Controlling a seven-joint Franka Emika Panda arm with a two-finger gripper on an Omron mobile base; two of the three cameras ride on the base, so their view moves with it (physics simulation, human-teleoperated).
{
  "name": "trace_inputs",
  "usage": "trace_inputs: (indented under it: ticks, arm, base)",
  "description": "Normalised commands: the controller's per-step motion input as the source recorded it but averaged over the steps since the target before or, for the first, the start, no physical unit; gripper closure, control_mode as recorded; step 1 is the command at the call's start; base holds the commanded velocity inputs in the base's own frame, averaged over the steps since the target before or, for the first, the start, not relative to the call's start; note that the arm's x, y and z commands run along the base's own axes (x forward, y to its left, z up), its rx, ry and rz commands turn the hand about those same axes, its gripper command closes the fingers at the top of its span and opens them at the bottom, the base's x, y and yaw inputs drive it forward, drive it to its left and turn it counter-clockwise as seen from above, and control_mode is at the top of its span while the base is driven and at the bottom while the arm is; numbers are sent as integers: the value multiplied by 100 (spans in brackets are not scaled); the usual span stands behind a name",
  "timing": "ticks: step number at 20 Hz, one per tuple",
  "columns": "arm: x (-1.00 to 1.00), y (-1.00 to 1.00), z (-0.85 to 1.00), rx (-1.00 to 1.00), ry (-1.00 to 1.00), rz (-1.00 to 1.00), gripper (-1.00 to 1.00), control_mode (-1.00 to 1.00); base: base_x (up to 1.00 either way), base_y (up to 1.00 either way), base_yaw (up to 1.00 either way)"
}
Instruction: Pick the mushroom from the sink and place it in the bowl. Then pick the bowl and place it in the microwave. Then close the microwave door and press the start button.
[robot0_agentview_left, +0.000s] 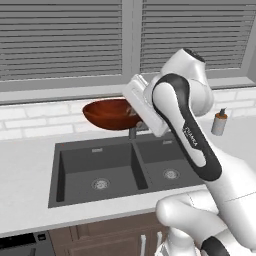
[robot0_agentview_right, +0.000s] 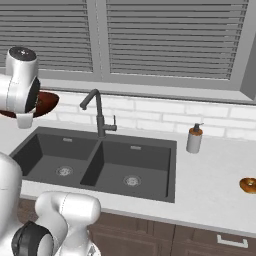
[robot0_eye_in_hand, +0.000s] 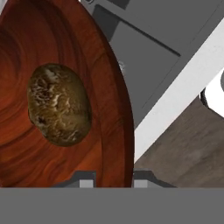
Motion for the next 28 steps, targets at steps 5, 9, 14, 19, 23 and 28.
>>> trace_inputs:
  ticks: [5,9,14,19,23,28]
  arm:
    - [0,-1,0,-11,-17,0,100,-100]
    - [0,0,0,-1,-1,0,100,100]
    - [0,0,0,0,0,0,100,100]
    - [0,0,0,0,0,0,100,100]
    - [0,0,0,0,0,0,100,100]
    - [0,0,0,0,0,0,100,100]
  base:
    - [0,0,0]
    - [-11,0,0]
    - [-36,0,-21]
    - [-59,-7,-56]
    - [-58,0,-74]
    - [-45,-2,-76]
